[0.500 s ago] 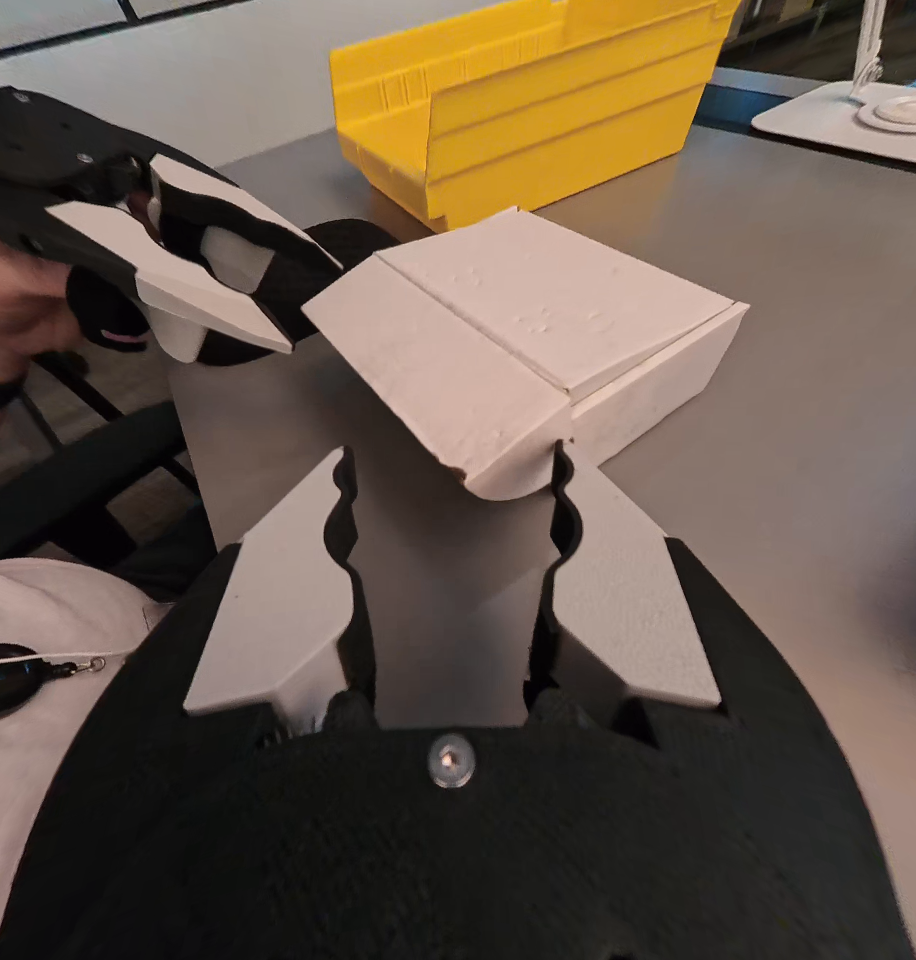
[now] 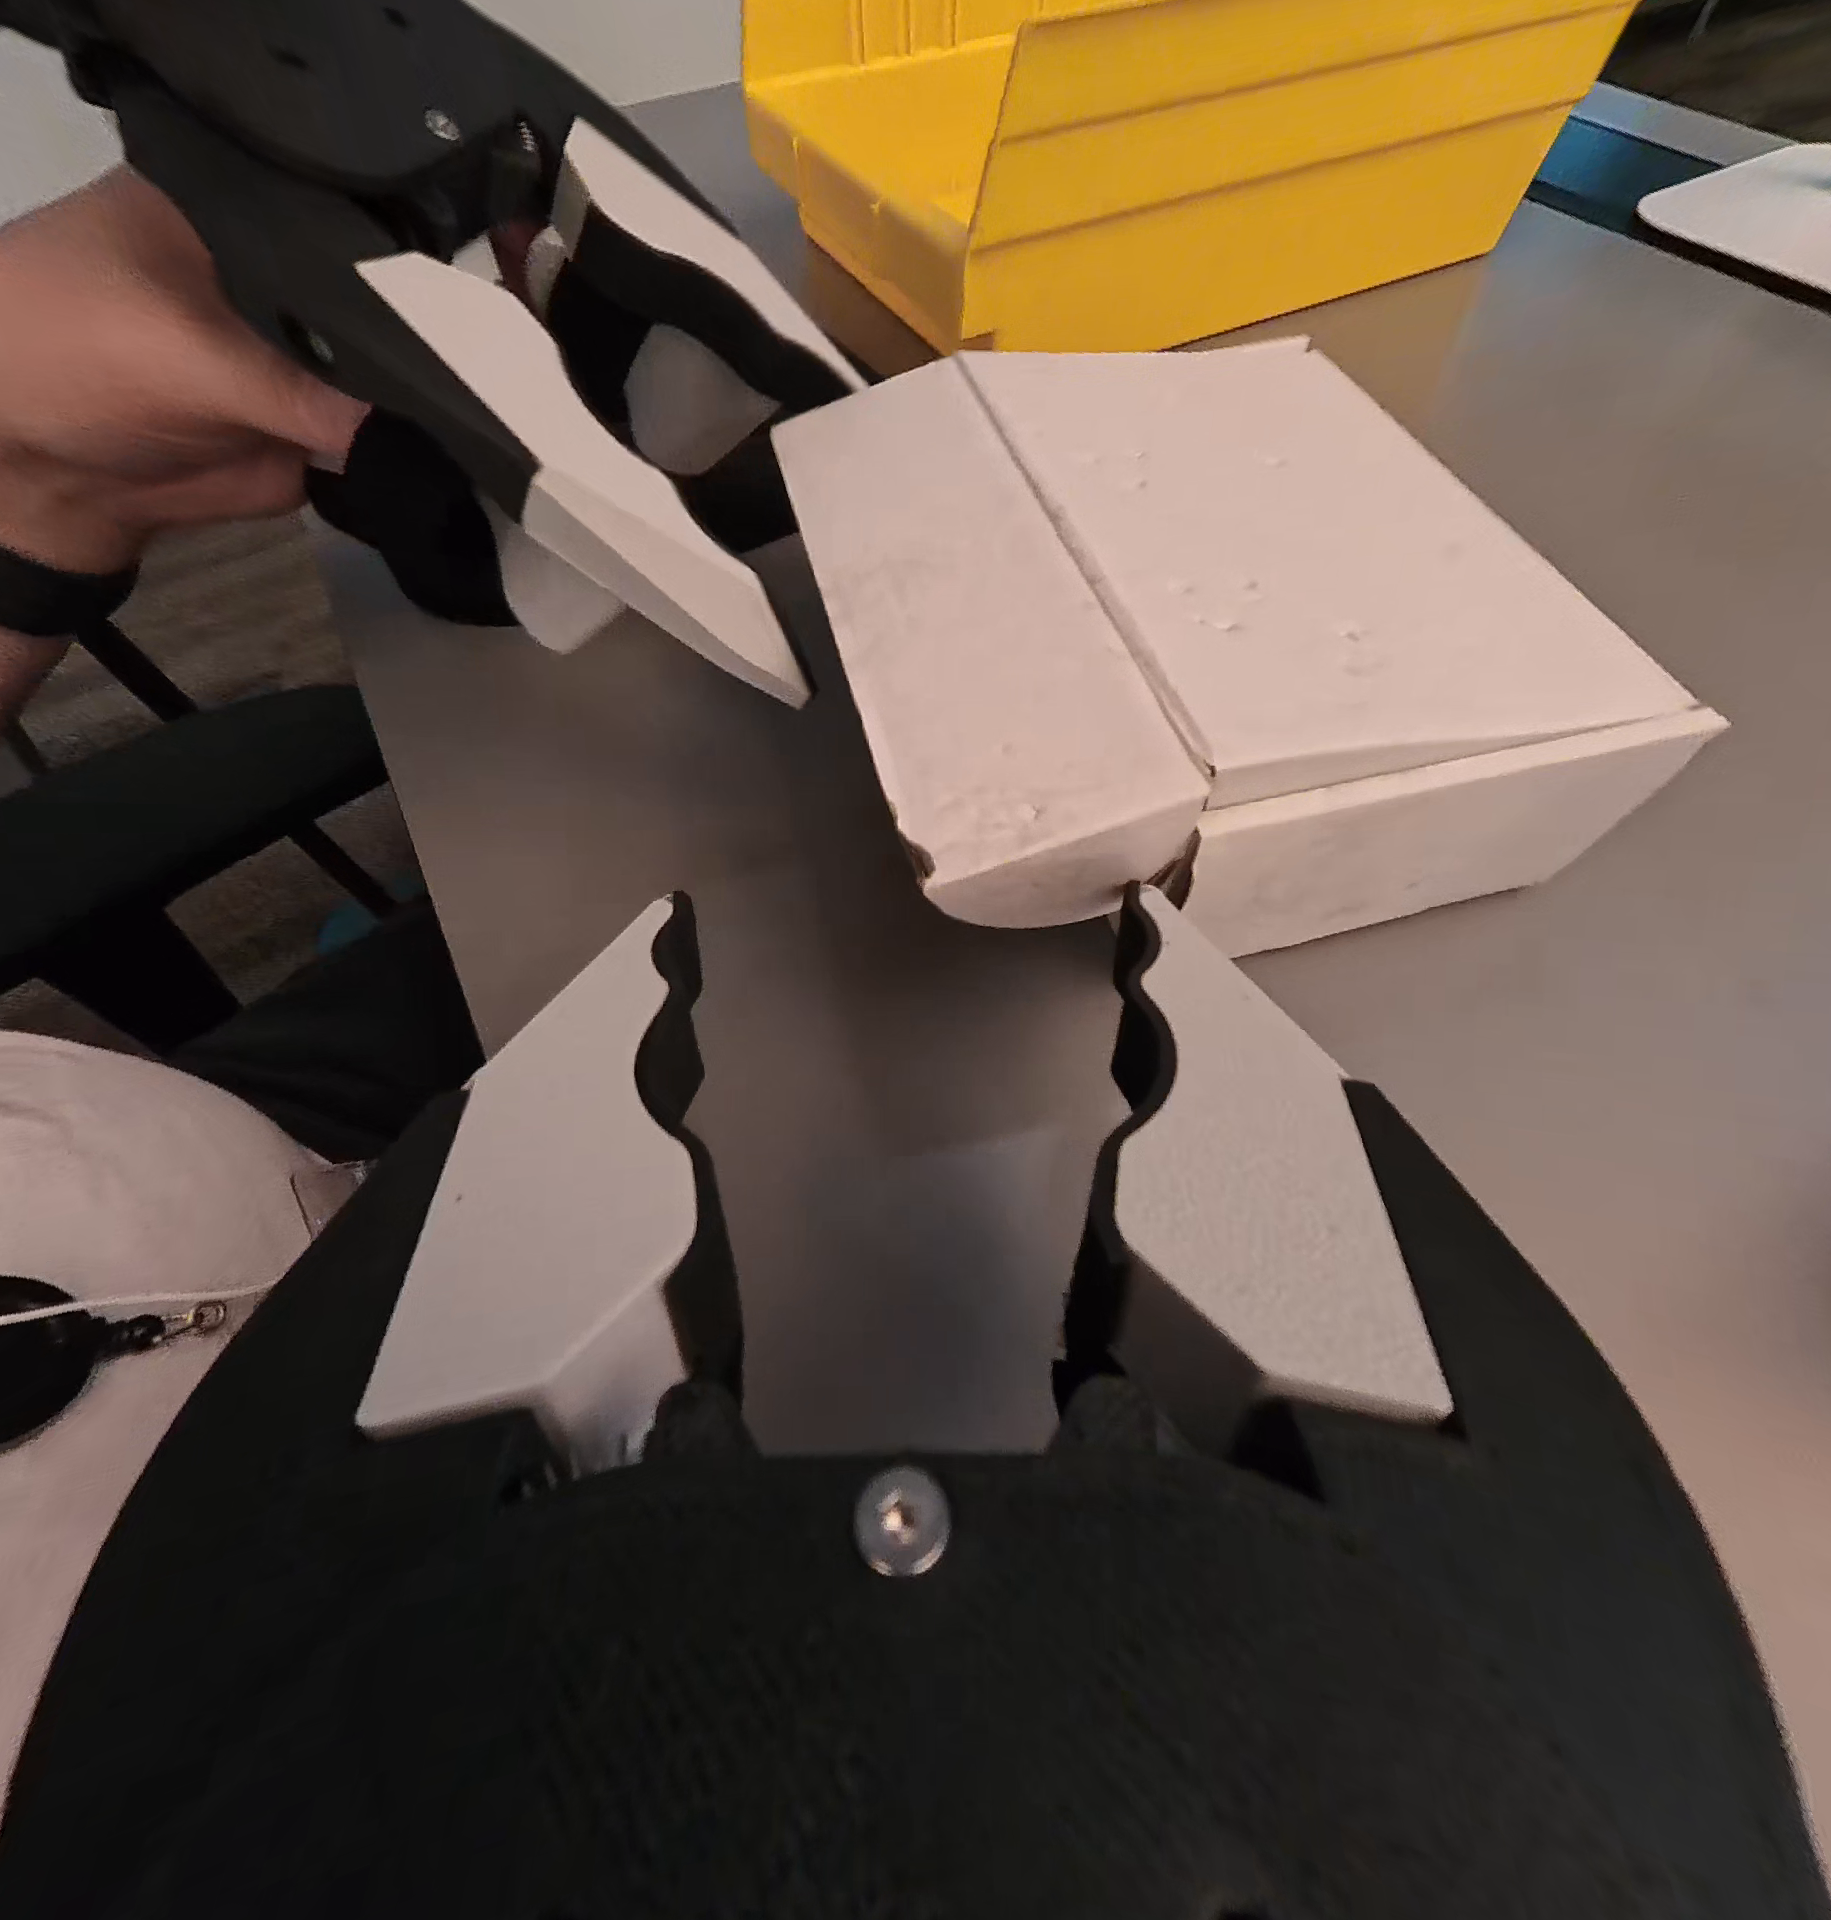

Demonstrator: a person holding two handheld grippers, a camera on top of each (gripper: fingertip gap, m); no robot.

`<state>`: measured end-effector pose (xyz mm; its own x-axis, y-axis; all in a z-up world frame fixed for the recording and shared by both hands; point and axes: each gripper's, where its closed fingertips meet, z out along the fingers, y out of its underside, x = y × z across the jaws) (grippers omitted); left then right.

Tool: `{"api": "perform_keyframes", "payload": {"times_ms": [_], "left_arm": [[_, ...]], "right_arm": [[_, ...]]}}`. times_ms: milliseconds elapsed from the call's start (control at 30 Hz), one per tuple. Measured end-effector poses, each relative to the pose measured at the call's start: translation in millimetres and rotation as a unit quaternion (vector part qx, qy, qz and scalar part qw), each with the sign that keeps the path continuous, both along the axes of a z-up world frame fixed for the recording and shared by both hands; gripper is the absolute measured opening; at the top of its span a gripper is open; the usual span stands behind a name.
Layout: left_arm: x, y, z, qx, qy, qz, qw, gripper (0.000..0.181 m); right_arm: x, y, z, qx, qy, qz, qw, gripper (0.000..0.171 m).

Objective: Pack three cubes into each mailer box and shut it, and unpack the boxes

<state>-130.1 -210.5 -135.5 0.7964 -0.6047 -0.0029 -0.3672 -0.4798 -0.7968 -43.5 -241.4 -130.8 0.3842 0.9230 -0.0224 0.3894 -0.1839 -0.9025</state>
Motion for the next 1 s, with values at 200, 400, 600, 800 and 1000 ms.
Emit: {"api": "perform_keyframes", "payload": {"times_ms": [200,400,600,800,1000], "left_arm": [[-1.0,5.1,-2.2,0.006,0.009,-0.005,1.000,0.090],[-0.7,4.7,-2.4,0.002,0.004,-0.008,1.000,0.083],[-1.2,5.5,-2.4,-0.001,-0.001,-0.007,1.000,0.080],[-1.4,5.8,-3.0,-0.003,0.001,-0.007,1.000,0.079],[-1.4,5.3,-3.9,0.000,0.009,-0.007,1.000,0.078]], "right_arm": [[-4.3,2.5,3.5,-0.029,0.024,-0.015,0.999,0.089],[-1.2,13.1,18.4,-0.160,0.132,-0.036,0.978,0.072],[9.9,27.6,12.5,-0.161,0.113,-0.086,0.977,0.058],[11.6,29.2,9.7,-0.141,0.086,-0.094,0.982,0.055],[9.8,30.0,9.5,-0.136,0.088,-0.093,0.982,0.055]]}}
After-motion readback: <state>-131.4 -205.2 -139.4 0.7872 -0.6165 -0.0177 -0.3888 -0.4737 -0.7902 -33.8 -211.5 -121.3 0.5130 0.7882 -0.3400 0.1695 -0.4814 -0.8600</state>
